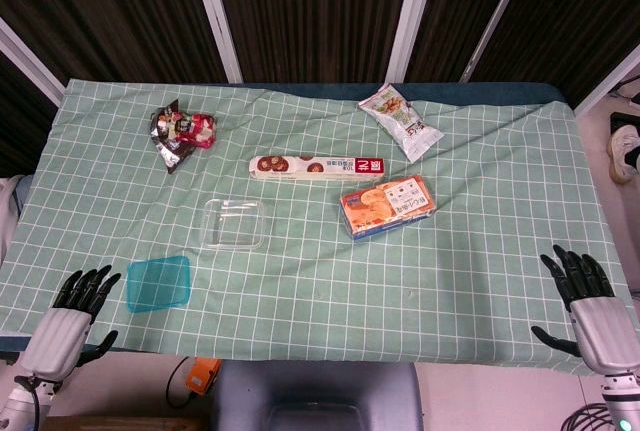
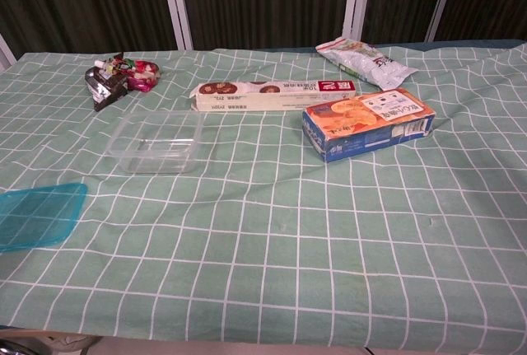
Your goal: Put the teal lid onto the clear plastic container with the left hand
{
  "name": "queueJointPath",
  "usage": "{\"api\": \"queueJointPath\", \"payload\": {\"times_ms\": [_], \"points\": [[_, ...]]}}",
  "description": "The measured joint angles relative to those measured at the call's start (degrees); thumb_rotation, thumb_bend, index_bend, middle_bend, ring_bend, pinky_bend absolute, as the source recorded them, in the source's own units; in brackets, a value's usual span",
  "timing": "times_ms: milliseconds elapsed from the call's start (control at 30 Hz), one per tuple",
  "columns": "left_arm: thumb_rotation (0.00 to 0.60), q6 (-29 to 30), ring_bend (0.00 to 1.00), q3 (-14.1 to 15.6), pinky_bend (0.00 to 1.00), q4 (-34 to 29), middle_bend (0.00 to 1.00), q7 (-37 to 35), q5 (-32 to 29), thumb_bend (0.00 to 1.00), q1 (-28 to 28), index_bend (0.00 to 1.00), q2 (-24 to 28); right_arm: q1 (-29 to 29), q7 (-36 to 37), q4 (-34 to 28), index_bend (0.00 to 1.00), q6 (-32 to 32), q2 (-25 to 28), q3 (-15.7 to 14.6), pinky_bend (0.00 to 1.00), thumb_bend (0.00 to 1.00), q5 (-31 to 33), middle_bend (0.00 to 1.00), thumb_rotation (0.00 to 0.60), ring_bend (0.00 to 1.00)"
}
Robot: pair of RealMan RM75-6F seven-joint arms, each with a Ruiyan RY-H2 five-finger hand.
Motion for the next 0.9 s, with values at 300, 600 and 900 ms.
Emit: {"api": "queueJointPath", "payload": {"times_ms": [300, 600, 900], "points": [[0.600, -4.2, 0.00, -0.1, 0.00, 1.7, 0.00, -6.8, 2.5, 0.25, -3.3, 0.00, -0.6, 0.0, 0.7, 0.1, 0.00, 0.0, 0.2, 0.1, 0.00, 0.19, 0.1, 0.00, 0.600, 0.00], [0.600, -8.1, 0.00, -0.1, 0.00, 19.8, 0.00, -37.7, 8.8, 0.23, -12.8, 0.00, -7.0, 0.6, 0.6, 0.0, 0.00, -1.4, 0.1, -0.2, 0.00, 0.19, -0.1, 0.00, 0.600, 0.00], [0.600, -16.2, 0.00, 2.4, 0.00, 36.6, 0.00, -53.8, 10.9, 0.22, -21.1, 0.00, -15.3, 1.2, -1.1, -0.8, 0.00, -2.8, -0.3, -0.1, 0.00, 0.19, 0.3, 0.00, 0.600, 0.00]]}}
